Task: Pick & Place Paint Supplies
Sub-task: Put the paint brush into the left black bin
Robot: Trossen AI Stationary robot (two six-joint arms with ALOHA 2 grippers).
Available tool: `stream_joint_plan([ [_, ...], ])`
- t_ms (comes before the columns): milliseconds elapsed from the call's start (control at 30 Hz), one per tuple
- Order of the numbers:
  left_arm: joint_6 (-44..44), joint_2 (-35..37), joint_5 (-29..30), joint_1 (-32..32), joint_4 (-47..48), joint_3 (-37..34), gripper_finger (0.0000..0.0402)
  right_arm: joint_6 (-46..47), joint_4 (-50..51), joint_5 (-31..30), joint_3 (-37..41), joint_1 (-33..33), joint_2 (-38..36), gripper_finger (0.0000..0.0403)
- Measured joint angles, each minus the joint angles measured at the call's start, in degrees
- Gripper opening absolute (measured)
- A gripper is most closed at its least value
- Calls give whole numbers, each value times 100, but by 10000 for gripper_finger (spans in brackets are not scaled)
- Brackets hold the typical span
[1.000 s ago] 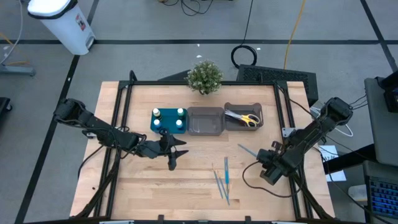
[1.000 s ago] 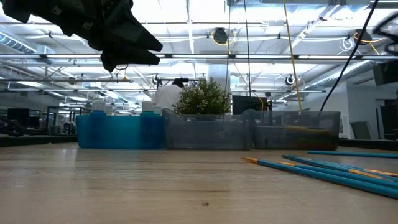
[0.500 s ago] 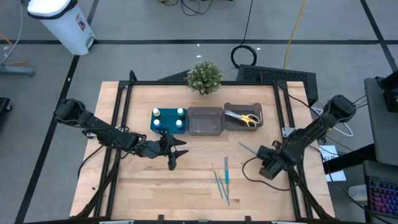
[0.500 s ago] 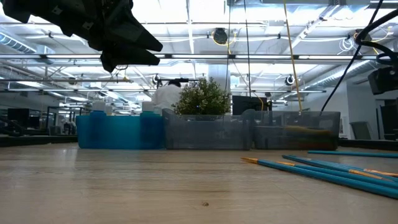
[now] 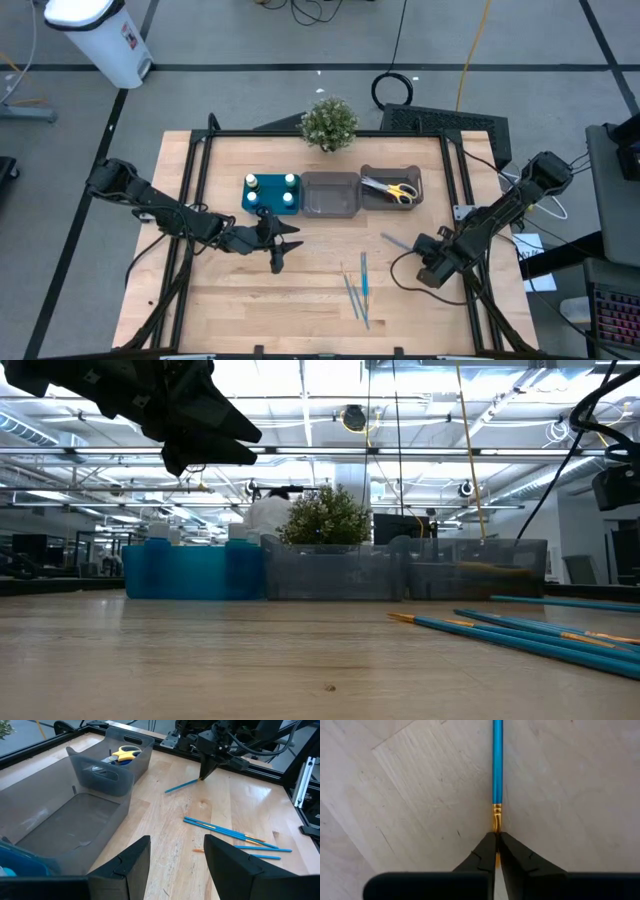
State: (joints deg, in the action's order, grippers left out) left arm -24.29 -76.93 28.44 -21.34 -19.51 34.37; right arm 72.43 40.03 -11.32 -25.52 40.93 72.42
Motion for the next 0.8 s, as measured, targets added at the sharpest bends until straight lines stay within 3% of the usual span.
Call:
stream_joint_plan([
  [300, 0, 0, 5, -2, -6, 0, 191, -572, 337, -366, -733, 8, 9, 1],
  [400, 0, 0, 10, -1, -68, 0, 191, -989, 332, -1036, -1072, -13, 38, 1],
  [633, -284, -4, 651, 6, -275, 0, 191, -2566, -1091, -2086, -1321, -89, 16, 0],
  [800, -470, -4, 1172, 202, -476, 0, 191, -3992, -2418, -2327, -1329, -515, 15, 0],
])
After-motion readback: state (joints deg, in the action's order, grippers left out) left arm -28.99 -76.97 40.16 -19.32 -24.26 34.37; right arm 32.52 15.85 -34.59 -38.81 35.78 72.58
